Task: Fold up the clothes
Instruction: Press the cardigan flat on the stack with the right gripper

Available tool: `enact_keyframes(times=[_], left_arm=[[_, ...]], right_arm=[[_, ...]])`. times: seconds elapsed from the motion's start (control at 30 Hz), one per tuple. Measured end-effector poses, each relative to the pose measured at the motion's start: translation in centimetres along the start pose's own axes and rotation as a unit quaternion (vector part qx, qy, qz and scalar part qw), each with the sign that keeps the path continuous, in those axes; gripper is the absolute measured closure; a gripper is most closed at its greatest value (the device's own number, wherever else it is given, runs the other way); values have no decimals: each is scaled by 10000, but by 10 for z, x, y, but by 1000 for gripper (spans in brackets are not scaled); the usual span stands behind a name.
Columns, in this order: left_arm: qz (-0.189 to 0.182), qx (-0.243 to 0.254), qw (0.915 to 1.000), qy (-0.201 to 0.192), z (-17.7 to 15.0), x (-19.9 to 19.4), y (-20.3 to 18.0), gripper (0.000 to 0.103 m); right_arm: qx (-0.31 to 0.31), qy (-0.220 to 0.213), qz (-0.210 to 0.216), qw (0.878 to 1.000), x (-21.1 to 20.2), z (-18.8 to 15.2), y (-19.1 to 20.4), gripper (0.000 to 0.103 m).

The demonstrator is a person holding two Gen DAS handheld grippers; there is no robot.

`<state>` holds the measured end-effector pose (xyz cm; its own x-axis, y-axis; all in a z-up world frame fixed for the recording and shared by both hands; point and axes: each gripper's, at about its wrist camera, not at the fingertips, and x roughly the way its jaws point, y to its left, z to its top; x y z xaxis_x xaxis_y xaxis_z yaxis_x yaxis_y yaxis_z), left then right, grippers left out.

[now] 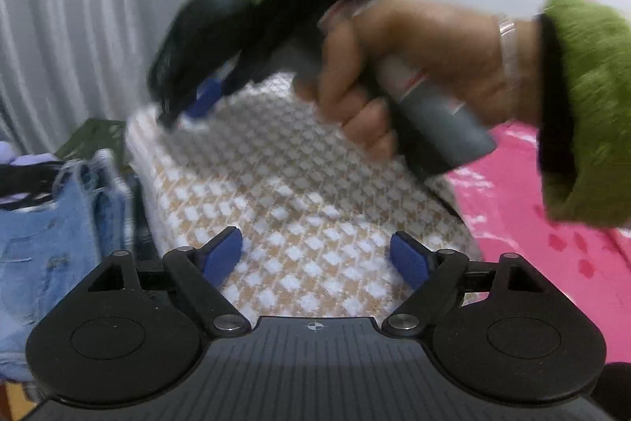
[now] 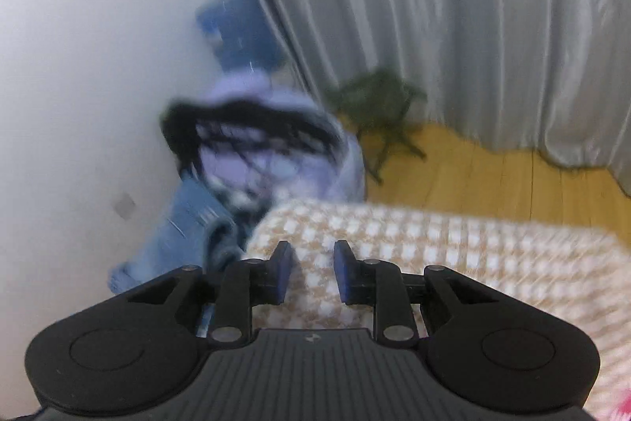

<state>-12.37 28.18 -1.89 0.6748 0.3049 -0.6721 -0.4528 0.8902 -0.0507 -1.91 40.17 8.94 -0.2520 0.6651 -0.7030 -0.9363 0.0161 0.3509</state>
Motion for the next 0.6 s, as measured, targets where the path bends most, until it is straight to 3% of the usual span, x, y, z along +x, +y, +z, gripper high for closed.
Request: enact_keyframes(times=[0.07, 0.17, 0.3, 0.37, 0.47, 0.6], left_arm=[[-61, -222, 9997, -19, 2, -4, 8, 25], [-204, -658, 9975, -169, 8, -22, 17, 30], [14, -785, 9969, -79, 8, -28, 9, 29], [222, -599, 9980, 25, 9, -21, -3, 23], [390, -362, 9983, 223, 10, -13, -18, 23], [723, -435, 9950, 529, 19, -14, -27, 25]], right_arm=[[207, 89, -11, 9997, 8, 2, -1, 78], [127, -325, -236, 9991, -55, -10, 8, 76], [7, -302, -784, 9965, -142, -64, 11, 74], [-2, 64, -831, 9965, -147, -102, 11, 74], [-84, 298, -1035, 9941, -122, -146, 3, 74], [130, -5, -1012, 9948, -144, -149, 9, 75]])
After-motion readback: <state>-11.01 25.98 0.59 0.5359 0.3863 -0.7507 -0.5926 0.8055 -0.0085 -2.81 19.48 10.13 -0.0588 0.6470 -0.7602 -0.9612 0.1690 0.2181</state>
